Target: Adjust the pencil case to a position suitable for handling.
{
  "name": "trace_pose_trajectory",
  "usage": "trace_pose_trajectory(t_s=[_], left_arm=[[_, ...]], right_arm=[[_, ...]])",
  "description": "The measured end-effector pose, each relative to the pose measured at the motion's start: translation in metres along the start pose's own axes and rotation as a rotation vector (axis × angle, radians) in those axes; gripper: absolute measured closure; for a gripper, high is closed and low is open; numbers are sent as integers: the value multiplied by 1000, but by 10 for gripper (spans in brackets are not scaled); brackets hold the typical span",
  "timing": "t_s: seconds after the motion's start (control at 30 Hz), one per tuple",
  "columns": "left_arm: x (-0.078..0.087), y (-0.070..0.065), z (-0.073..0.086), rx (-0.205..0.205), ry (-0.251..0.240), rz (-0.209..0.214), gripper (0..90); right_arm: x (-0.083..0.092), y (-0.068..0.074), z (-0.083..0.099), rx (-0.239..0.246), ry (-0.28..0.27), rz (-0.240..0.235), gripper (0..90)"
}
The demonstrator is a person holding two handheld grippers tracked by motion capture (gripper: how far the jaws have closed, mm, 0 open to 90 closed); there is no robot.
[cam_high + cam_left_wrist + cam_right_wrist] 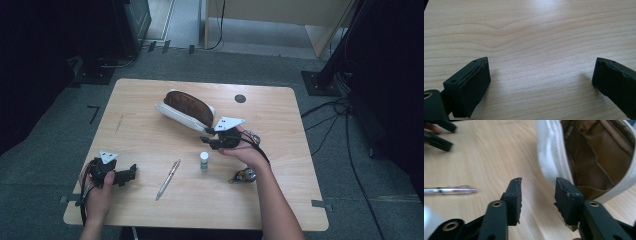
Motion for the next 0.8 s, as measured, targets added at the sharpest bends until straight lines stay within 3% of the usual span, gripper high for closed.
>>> trace_pose_trajectory(t_s=[0.03, 0.13, 0.23, 0.3, 0.33, 0.37, 0.4, 0.43, 0.47, 0.5, 0.57, 0.7, 0.8], left_arm=[[0, 0, 0, 0, 0, 0, 18], [0, 0, 0, -1, 0, 0, 18], [0, 0, 0, 0, 0, 0, 19], [0, 0, 0, -7, 4, 3, 19], [0, 0, 0, -7, 4, 3, 18], [0, 0, 0, -7, 4, 3, 18], [0, 0, 0, -5, 3, 3, 19], [0, 0, 0, -5, 3, 3, 19], [0, 0, 0, -6, 3, 3, 19], [0, 0, 0, -6, 4, 3, 19], [0, 0, 0, -5, 3, 3, 18], [0, 0, 0, -7, 2, 4, 19], [0, 0, 0, -7, 1, 5, 19]], right_arm=[[0, 0, 0, 0, 0, 0, 553], [14, -11, -4, -85, -45, 3, 522], [24, -25, -14, -212, -85, 31, 527], [27, -35, -22, -284, -120, 81, 529], [27, -35, -22, -284, -120, 81, 529], [27, -40, -25, -299, -131, 112, 530], [25, -48, -29, -322, -143, 183, 530], [25, -48, -29, -322, -143, 183, 530], [22, -51, -31, -353, -143, 203, 529], [16, -56, -33, -415, -137, 222, 512], [9, -60, -34, -440, -135, 233, 512], [0, -64, -35, -425, -133, 255, 512], [-5, -67, -35, -466, -147, 253, 541]])
Point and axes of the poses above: each handheld gripper's, and its own axes: x roughly backward along the jaws, z roughly out of its underside, y roughly to its left, the point moved 7 cm from there along -x, roughly forward along the jaws, and after that the axes turned 15 degrees about -x, right-handed, at the moved point
